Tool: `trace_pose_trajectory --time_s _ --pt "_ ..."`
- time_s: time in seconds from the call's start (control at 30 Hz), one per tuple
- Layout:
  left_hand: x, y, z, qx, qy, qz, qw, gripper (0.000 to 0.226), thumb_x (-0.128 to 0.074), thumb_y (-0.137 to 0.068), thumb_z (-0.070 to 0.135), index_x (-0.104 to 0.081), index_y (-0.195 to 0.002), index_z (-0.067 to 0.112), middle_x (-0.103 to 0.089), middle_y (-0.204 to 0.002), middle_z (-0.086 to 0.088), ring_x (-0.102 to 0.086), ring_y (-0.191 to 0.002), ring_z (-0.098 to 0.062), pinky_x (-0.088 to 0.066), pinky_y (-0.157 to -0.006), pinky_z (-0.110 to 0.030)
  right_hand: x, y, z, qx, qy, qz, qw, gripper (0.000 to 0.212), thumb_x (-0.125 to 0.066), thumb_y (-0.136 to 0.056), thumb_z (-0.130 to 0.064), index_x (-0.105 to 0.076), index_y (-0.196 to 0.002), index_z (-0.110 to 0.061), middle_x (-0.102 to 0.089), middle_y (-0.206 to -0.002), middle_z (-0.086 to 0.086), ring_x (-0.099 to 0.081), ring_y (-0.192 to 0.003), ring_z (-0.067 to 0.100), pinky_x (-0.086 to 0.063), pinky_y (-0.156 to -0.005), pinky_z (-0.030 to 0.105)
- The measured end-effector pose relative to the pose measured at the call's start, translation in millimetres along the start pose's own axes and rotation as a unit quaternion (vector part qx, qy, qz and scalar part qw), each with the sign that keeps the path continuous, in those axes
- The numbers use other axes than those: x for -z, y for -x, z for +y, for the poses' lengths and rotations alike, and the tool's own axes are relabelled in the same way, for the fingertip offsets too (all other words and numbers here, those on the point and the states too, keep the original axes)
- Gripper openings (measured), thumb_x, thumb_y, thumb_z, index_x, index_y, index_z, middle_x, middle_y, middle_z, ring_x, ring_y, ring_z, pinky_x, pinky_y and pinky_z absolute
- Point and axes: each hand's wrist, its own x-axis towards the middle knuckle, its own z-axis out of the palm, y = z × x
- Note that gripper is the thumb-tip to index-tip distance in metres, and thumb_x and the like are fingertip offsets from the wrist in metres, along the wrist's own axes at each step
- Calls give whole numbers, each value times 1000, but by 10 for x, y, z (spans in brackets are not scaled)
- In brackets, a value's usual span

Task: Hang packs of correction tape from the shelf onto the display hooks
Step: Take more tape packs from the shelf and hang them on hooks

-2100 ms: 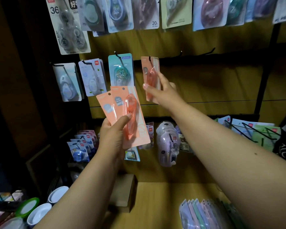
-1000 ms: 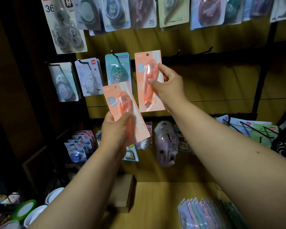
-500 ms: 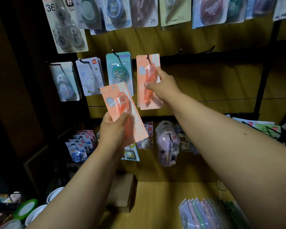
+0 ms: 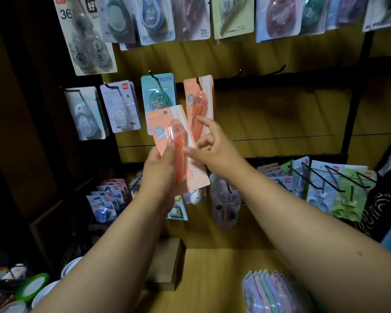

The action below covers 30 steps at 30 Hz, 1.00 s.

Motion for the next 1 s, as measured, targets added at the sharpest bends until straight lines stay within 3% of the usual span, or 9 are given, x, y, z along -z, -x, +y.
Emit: trace_pose_trajectory --time_s 0.07,0.17,0.23,0.33,0.43,0.53,0.67,0.73,1.0 --pt "-31 -4 10 6 -1 -20 1000 29 -50 -98 40 -62 -115 21 -76 -97 -5 -75 -82 -22 -58 -61 -35 -30 54 41 7 -37 -8 999 76 -72 -82 -10 -30 -143 -28 -65 -94 11 -67 -77 11 -58 -71 26" --pt "-47 -24 15 4 -17 -21 1000 32 -44 -101 39 -62 -118 19 -75 -103 -8 -73 -93 -28 -59 -71 -40 -3 37 46 17 -86 20 996 63 -70 -82 -2 -41 -131 -31 -64 -99 9 -68 -93 23 -60 -76 36" --pt "-44 -42 10 -4 -43 -22 999 33 -43 -102 37 -61 -119 15 -74 -104 -10 -72 -94 -28 -59 -77 -42 35 6 25 43 -63 35 996 58 -70 -81 -3 -46 -127 -29 -60 -104 -1 -63 -98 16 -58 -78 32" --pt "-32 -55 15 -16 -67 -23 997 30 -45 -101 37 -63 -111 15 -74 -92 -7 -71 -82 -25 -54 -70 -38 36 -26 5 52 -50 15 997 59 -75 -78 -7 -47 -122 -34 -53 -118 -11 -54 -115 15 -53 -93 36" --pt "-44 -67 28 -25 -70 -32 997 34 -40 -103 35 -62 -102 9 -71 -70 0 -67 -62 -16 -54 -59 -30 25 -68 17 61 -51 48 996 60 -77 -74 -12 -48 -118 -39 -52 -136 0 -48 -129 24 -44 -104 50" --pt "-38 -94 6 -22 -77 -24 996 34 -37 -104 34 -62 -97 11 -61 -55 10 -58 -51 -5 -49 -56 -25 85 -156 -30 72 -56 106 990 59 -76 -75 -4 -49 -116 -36 -53 -135 2 -50 -127 21 -46 -104 46" --pt "29 -119 -52 -5 -80 8 997 29 -42 -102 39 -65 -101 21 -56 -80 1 -55 -67 -12 -51 -63 -29 170 -289 -93 71 -76 163 981 59 -72 -79 -2 -48 -132 -15 -56 -131 3 -56 -115 11 -53 -92 28" --pt "48 -112 -66 -1 -84 13 996 30 -42 -101 40 -65 -105 21 -56 -85 -1 -56 -68 -13 -52 -62 -28 173 -331 -103 59 -68 172 981 61 -71 -82 -6 -46 -136 -15 -56 -131 1 -55 -113 9 -54 -87 22" --pt "101 -107 -133 13 -69 21 997 29 -43 -101 38 -64 -103 19 -55 -84 -3 -54 -61 -10 -50 -50 -21 110 -401 -77 40 -53 173 983 61 -71 -83 -12 -47 -138 -16 -58 -132 1 -58 -117 14 -54 -92 33"
